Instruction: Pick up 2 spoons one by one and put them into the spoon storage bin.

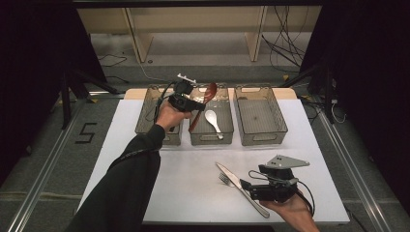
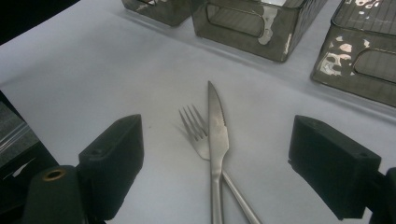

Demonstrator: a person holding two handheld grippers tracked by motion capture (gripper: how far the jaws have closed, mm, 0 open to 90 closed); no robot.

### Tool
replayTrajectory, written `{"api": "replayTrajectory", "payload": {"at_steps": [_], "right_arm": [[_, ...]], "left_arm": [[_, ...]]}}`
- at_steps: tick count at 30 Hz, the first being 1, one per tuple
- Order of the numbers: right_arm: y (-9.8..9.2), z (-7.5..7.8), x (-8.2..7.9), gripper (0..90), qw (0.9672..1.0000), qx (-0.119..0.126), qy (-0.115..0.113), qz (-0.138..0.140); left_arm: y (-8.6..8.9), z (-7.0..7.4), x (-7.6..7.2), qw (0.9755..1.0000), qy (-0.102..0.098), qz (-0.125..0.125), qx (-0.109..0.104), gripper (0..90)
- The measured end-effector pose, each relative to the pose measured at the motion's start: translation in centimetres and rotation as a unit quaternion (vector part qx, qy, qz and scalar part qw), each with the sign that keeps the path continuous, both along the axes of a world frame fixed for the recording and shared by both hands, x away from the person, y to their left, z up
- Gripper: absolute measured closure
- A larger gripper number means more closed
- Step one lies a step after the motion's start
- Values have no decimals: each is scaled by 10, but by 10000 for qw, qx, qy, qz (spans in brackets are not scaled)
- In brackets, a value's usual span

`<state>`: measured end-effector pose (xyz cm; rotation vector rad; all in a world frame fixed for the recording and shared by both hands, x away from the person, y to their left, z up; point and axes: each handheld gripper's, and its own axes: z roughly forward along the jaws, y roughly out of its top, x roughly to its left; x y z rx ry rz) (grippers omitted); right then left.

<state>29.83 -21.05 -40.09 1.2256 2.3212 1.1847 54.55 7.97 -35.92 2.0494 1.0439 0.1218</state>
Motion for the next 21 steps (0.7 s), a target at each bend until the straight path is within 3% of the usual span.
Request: {"api": "replayTrajectory", "payload": {"at_steps": [5,16,21], "right_arm": [[1,0,0,191,10000,5,10,24],[2,-1,0,193,10000,16,35,75],[2,-1,0,194,9999,11,50,110]], "left_arm": [[-5,-10,8,9999,79,129,-81,811],[-9,-24,16,9994,25,330,64,809],[-8,-31,20,9988,137,455,67,788]]}}
